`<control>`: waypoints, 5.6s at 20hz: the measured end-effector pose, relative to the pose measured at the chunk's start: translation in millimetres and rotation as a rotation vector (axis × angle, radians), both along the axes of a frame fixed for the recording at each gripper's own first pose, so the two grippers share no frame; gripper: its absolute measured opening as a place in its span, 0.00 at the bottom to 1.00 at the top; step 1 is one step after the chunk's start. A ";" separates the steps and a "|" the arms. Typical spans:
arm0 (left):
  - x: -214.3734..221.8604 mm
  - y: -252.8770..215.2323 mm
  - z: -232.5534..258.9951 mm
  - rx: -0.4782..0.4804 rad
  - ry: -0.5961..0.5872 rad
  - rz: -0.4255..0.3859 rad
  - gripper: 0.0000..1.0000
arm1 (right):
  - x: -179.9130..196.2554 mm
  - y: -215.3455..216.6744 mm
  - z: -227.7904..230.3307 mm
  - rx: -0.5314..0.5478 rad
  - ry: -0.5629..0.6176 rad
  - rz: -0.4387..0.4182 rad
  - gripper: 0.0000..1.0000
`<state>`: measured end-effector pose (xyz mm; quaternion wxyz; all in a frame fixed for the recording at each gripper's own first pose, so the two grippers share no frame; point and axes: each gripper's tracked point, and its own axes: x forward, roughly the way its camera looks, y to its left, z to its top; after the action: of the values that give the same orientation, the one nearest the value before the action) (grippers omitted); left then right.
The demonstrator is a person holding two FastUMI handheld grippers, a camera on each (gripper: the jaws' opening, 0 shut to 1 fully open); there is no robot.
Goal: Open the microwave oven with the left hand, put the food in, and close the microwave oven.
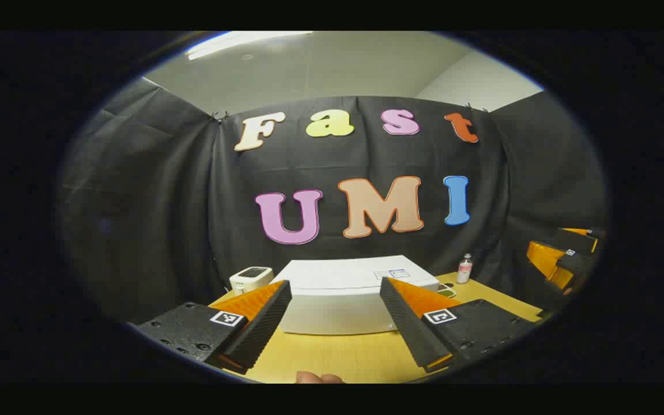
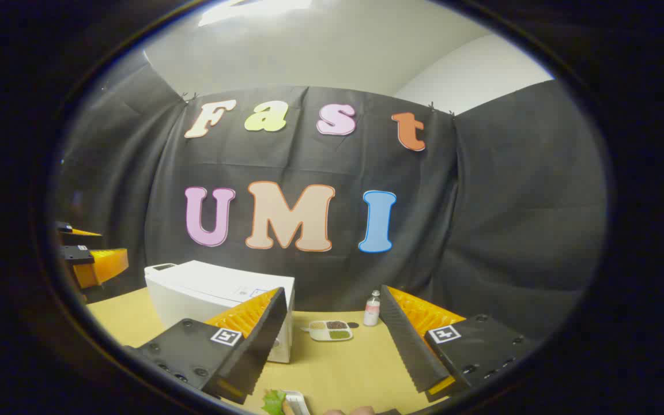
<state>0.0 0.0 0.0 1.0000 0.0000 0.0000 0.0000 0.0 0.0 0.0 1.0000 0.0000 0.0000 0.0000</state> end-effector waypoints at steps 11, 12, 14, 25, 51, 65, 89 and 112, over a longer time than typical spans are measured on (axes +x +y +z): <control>1.1 -3.6 -2.9 0.010 0.007 0.007 0.98 | 3.3 -6.1 -5.1 0.006 0.013 -0.005 0.96; 0.7 -3.1 -4.2 0.008 0.010 0.008 0.98 | 3.5 -6.4 -4.2 0.006 0.013 -0.004 1.00; 0.7 -2.8 -6.2 0.009 0.017 0.012 0.98 | 3.0 -6.2 -3.5 0.008 0.008 0.001 0.96; 7.5 -13.7 -14.1 0.022 0.028 -0.007 0.98 | 8.5 -13.3 1.2 0.012 -0.005 0.000 1.00; 131.8 -137.5 -211.8 0.070 0.210 -0.245 0.98 | -48.3 -91.4 -17.3 0.067 0.149 -0.185 0.96; 172.4 -155.8 -251.1 0.052 0.265 -0.218 0.83 | -74.4 -111.2 -18.3 0.035 0.185 -0.265 0.96; 162.3 -164.4 -257.0 -0.015 0.349 -0.296 0.02 | -46.2 -75.8 -13.1 0.013 0.158 -0.138 0.96; -64.3 18.1 -266.7 0.026 0.422 -0.172 0.01 | -51.0 50.7 -49.7 0.053 0.194 0.142 0.97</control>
<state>-64.3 18.1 -266.7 0.9740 0.0127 0.2094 -0.0852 -51.0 50.7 -49.7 0.9925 0.0263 0.0967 0.0706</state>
